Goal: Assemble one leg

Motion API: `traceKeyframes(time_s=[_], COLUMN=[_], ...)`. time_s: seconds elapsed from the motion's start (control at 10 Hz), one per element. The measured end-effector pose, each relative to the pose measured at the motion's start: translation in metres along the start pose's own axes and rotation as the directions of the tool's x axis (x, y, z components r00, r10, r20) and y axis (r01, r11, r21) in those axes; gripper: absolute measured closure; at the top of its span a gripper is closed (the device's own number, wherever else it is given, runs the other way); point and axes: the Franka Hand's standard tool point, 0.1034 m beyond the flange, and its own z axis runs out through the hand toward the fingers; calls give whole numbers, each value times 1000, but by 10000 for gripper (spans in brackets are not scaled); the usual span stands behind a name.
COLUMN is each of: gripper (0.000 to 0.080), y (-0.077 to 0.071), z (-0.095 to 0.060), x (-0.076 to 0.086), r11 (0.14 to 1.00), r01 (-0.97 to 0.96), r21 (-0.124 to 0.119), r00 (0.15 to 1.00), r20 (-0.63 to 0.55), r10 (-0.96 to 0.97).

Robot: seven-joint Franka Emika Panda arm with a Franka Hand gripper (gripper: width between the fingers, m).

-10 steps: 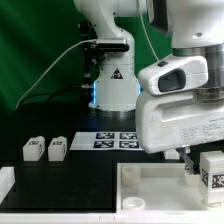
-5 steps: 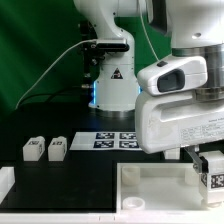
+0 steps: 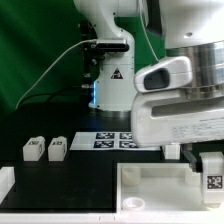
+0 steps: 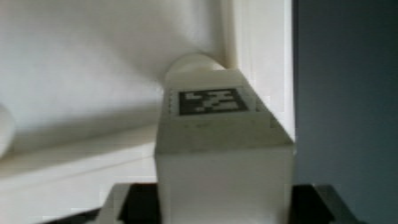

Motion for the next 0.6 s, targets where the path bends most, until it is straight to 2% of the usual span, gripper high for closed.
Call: traceKeyframes(time_s=[0.1, 0.2, 0.4, 0.6], gripper=[506, 506, 506, 505], y=[6, 8, 10, 12], z=[0, 0, 0, 0], x=[1, 0, 0, -2], r11=[981, 951, 908, 787], r01=[-194, -305, -418, -615], r21=[32, 39, 36, 40], r00=[981, 952, 908, 788], r20=[-21, -21, -16, -7], r10=[194, 306, 419, 616])
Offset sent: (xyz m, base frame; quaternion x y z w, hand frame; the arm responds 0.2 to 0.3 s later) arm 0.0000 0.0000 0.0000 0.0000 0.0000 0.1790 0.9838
